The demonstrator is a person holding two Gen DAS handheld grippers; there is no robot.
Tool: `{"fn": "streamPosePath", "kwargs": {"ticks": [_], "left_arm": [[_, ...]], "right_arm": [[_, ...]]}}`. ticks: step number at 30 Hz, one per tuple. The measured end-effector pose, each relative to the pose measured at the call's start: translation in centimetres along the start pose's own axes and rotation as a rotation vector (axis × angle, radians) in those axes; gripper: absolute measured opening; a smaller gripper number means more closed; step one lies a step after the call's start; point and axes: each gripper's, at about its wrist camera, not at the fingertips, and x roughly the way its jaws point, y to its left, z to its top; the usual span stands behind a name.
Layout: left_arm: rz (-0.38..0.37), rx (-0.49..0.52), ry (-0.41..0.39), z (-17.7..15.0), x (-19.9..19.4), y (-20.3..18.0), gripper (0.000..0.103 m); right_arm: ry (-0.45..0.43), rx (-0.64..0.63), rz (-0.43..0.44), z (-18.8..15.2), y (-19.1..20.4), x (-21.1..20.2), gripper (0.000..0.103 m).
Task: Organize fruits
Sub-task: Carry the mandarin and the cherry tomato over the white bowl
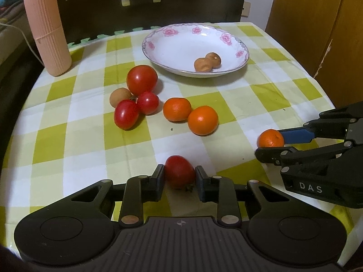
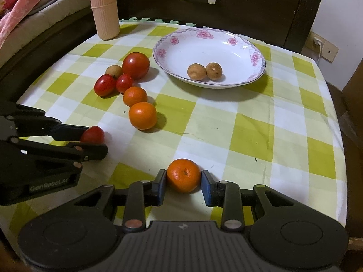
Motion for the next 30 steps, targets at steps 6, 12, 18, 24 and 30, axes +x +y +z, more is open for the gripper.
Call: {"fn": "streamPosePath", "kwargs": {"ticks": [6,12,18,24,30], "left_arm": [[-0.003,0.006,-0.008,0.1,-0.3,-0.1,0.036],[-0.008,0.0,-0.039,0.7,-1.0,-0.3,0.036],[-0.015,-0.001,-0.068,2.2,-1.3,-0.5,0.036],[-0.025,-0.004,-0.088,3.4,-1.2,-0.6,0.036],[-0.035,-0.008,-0.1,4.5,-0.9,-0.8,0.036]], "right_arm": [[-0.018,0.008,-0.007,0.2,0.0,-0.6,0.031],[-0.042,0.019,-0.009,0.7,0.1,-1.2,0.031],[-0.063,0.038,-0.013,1.7,-0.1,-1.4,0.031],[-0.083,0.055,-0.011,2.6,-0.4,-1.4,0.031],[-0.095,0.086,-0.019,3.4,-1.2,-1.4,0.031]]}}
